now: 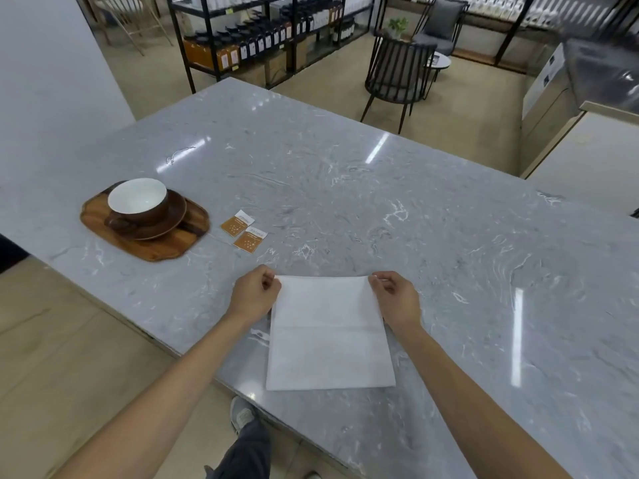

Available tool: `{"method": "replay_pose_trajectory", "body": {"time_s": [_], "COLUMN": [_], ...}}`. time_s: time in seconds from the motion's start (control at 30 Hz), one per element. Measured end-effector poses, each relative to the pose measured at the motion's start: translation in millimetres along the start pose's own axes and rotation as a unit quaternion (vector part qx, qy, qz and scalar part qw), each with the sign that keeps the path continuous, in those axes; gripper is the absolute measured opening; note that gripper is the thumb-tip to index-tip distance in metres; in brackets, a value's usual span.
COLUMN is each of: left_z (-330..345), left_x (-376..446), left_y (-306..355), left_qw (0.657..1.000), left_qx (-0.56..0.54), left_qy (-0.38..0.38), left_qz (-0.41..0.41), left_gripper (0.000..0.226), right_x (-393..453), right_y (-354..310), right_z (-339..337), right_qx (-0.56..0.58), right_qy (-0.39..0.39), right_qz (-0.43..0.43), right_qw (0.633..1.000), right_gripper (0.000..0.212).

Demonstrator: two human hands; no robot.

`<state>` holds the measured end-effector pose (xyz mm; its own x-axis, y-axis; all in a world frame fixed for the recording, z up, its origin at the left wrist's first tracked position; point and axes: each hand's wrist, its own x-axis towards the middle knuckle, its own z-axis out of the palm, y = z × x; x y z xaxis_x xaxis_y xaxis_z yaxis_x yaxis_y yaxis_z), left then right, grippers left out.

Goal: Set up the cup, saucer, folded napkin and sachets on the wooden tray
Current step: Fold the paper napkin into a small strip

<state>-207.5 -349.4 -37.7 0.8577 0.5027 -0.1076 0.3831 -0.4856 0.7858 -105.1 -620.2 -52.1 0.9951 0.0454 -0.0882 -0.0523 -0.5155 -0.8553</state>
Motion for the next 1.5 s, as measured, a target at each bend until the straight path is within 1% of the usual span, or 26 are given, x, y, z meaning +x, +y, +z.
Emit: {"method": "replay_pose_trajectory", "body": {"time_s": [0.17,0.23,0.33,0.47,0.57,0.7,0.73,0.8,0.83,0.9,0.97,1.0,1.07,1.13,1.2,1.3,1.4,1.5], "left_z": [1,1,2,3,4,5,6,9,11,16,27,35,54,69,74,66,55,46], "left_x": [-1,-1,0,2,0,-5,-8,-16,-21,-36,-51,-59,-74,-83,-89,-92,-95,-99], "left_y": [1,1,3,4,5,6,8,13,16,22,26,27,27,22,15,1,-15,-20], "left_qw": [1.0,1.0,1.0,0.999,0.999,0.997,0.997,0.992,0.984,0.963,0.945,0.942,0.94,0.933,0.93,0.939,0.935,0.931], "left_qx": [-0.018,-0.01,-0.002,0.009,0.011,-0.005,0.01,0.101,0.149,0.207,0.236,0.244,0.266,0.303,0.324,0.315,0.324,0.338], "left_qy": [0.022,0.025,0.029,0.031,0.038,0.072,0.074,0.07,0.075,0.084,0.049,0.014,-0.051,-0.078,-0.07,-0.046,-0.032,-0.04], "left_qz": [-0.001,-0.001,-0.009,-0.015,-0.013,-0.007,0.003,0.033,0.061,0.153,0.222,0.229,0.205,0.175,0.157,0.132,0.138,0.134], "left_gripper": [0.013,0.013,0.012,0.012,0.01,0.009,0.012,0.028,0.034,0.039,0.042,0.045,0.054,0.058,0.062,0.072,0.079,0.08], "right_x": [-2,-1,-1,-7,-10,-11,-13,-19,-23,-37,-54,-62,-74,-79,-80,-78,-78,-81], "right_y": [-4,-5,-9,-14,-15,-17,-19,-25,-26,-29,-32,-31,-25,-13,-4,2,13,24], "right_z": [-1,-1,-1,2,3,1,0,1,2,7,16,22,33,39,40,37,24,7], "right_qx": [-0.004,-0.018,-0.069,-0.121,-0.13,-0.133,-0.136,-0.166,-0.197,-0.261,-0.297,-0.304,-0.317,-0.349,-0.369,-0.381,-0.395,-0.393], "right_qy": [0.0,-0.001,-0.002,0.021,0.024,0.023,0.023,0.02,0.02,0.029,0.024,0.002,-0.066,-0.115,-0.122,-0.122,-0.115,-0.109], "right_qz": [0.005,0.006,0.003,-0.012,-0.015,-0.01,-0.006,-0.006,-0.028,-0.126,-0.224,-0.255,-0.27,-0.244,-0.226,-0.232,-0.214,-0.183], "right_qw": [1.0,1.0,0.998,0.992,0.991,0.991,0.99,0.986,0.98,0.956,0.928,0.918,0.907,0.898,0.893,0.887,0.886,0.894], "right_gripper": [0.011,0.012,0.012,0.011,0.011,0.016,0.019,0.03,0.036,0.042,0.045,0.048,0.052,0.055,0.057,0.061,0.063,0.062]}}
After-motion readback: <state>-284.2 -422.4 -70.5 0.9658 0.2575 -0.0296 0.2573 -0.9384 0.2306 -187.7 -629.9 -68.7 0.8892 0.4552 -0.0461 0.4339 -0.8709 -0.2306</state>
